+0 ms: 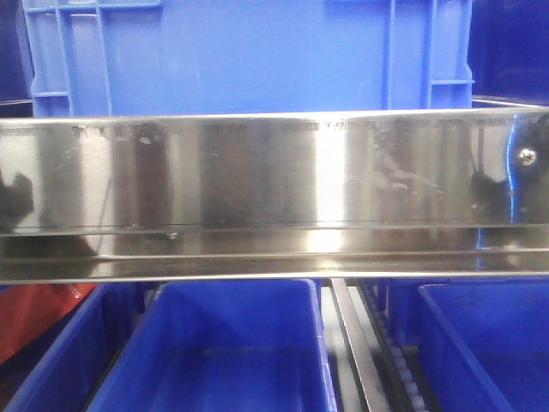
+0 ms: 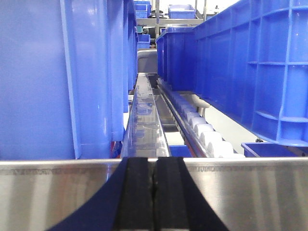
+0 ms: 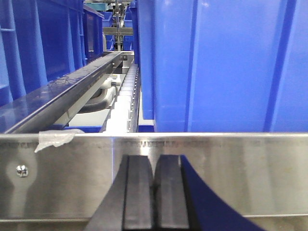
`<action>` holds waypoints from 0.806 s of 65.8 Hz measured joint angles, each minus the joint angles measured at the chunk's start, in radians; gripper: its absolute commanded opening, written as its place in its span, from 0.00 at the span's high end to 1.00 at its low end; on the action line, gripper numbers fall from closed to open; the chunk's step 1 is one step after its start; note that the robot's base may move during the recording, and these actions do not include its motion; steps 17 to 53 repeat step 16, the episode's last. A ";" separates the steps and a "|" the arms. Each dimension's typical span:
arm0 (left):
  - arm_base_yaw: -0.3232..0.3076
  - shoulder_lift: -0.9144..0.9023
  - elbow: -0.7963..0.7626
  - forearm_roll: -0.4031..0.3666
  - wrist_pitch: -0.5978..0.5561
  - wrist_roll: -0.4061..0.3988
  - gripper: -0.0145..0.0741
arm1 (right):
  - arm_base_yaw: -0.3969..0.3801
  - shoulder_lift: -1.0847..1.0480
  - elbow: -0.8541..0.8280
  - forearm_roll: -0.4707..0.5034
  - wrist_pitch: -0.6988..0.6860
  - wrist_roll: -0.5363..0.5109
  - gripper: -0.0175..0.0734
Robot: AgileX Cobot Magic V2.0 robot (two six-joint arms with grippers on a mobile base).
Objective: Place valve from conveyor to right shelf box
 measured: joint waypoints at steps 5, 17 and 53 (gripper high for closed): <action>0.000 0.000 0.000 0.000 0.000 0.000 0.96 | 0.000 0.000 0.000 0.000 0.000 0.000 0.99; 0.000 0.000 0.000 0.000 0.000 0.000 0.96 | 0.000 0.000 0.000 0.000 0.000 0.000 0.99; 0.000 0.000 0.000 0.000 0.000 0.000 0.96 | 0.000 0.000 0.000 0.000 0.000 0.000 0.99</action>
